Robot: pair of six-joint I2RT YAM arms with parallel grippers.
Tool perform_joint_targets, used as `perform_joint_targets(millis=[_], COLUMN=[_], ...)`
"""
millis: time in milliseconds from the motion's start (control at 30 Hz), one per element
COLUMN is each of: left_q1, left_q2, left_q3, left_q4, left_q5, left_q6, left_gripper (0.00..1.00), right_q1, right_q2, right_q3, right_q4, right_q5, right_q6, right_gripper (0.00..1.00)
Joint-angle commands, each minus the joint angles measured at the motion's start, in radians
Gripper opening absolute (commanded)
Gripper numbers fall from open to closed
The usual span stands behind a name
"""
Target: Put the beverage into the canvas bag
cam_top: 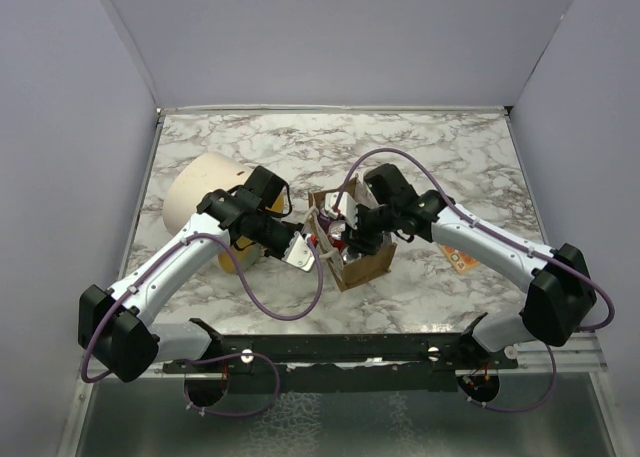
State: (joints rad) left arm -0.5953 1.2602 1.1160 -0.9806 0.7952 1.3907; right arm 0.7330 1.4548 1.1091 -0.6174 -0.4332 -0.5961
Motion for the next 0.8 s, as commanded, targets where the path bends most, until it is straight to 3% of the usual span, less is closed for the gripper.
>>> perform_joint_targets(millis=[0, 400, 767], left_q1=[0.005, 0.005, 0.006], left_q2=[-0.012, -0.019, -0.016], left_q3=[-0.005, -0.010, 0.007], left_q4=[-0.012, -0.009, 0.011], left_q5=[0.006, 0.011, 0.022], left_q6=[0.017, 0.012, -0.009], left_gripper=[0.00, 0.00, 0.00], right_q1=[0.006, -0.012, -0.120], right_q2=[0.001, -0.069, -0.106], right_q3=[-0.024, 0.112, 0.243], right_q4=[-0.011, -0.023, -0.061], right_q5=[0.032, 0.069, 0.129], right_q6=[0.008, 0.076, 0.137], right_gripper=[0.48, 0.56, 0.60])
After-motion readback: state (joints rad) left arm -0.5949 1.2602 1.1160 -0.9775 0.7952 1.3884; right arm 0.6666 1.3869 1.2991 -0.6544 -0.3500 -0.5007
